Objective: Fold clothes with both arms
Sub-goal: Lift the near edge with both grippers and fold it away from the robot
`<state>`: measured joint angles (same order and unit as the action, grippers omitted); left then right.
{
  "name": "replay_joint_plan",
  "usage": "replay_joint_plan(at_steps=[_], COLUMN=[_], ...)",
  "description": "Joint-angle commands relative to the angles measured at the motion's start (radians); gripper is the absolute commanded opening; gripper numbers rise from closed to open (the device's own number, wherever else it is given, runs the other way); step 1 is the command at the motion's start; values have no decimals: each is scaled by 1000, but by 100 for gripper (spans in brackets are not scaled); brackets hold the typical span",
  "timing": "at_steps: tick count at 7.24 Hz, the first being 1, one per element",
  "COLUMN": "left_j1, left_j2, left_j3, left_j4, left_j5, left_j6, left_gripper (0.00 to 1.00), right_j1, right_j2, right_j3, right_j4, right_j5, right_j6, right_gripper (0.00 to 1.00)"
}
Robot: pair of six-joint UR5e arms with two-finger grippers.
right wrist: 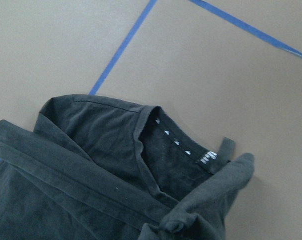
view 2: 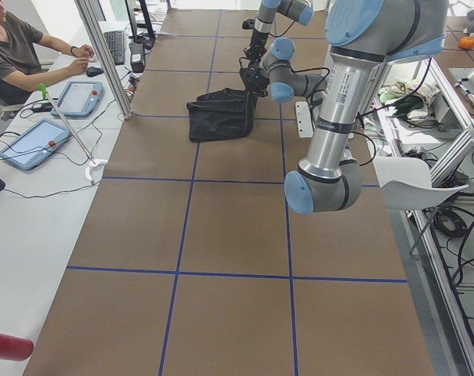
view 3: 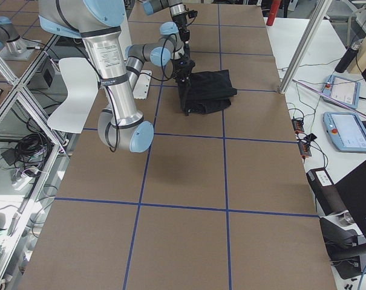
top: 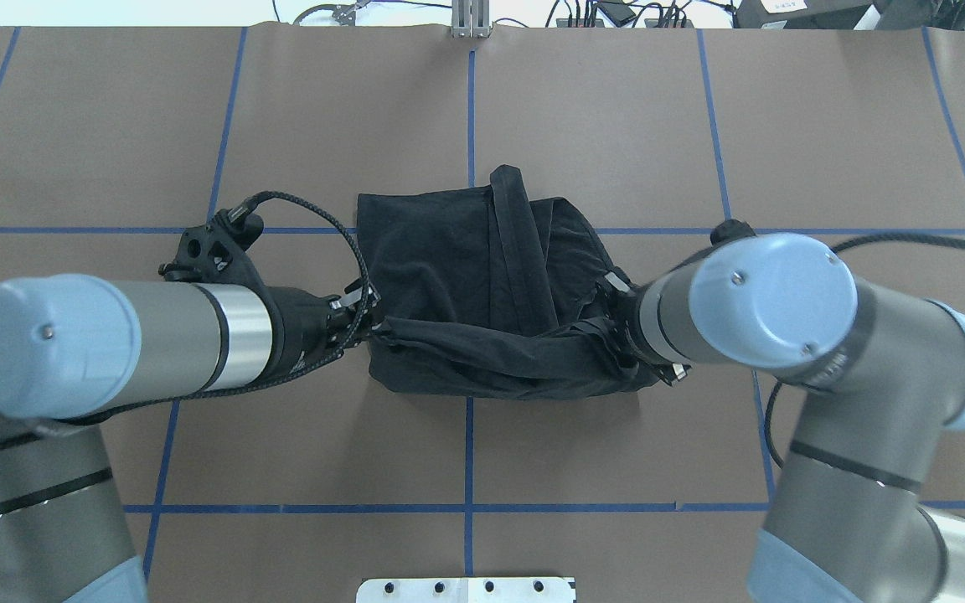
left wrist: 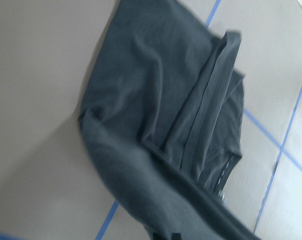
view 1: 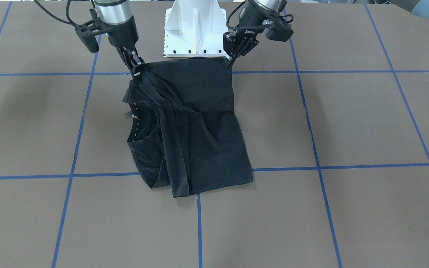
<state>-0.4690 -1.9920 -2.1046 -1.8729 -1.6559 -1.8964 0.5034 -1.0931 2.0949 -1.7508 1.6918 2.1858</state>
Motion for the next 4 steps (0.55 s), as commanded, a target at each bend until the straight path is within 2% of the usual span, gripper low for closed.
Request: replay_joint_plan(at_steps=[1, 3, 4], left_j1=[-104, -164, -183], left_j2=[-48, -59, -70], left_j3=[173, 346, 403], left_j4=[-53, -208, -245], left_j5=[-12, -12, -12], left_j6=[69, 112, 126], left_gripper=[0, 0, 0], right_j1=[111, 182, 211], right_j2=[184, 292, 305], right_j3=[-296, -506, -614], right_j4=[20, 69, 208], right_j5=[60, 114, 149], right_j6=[-139, -227, -224], right_gripper=[0, 0, 0])
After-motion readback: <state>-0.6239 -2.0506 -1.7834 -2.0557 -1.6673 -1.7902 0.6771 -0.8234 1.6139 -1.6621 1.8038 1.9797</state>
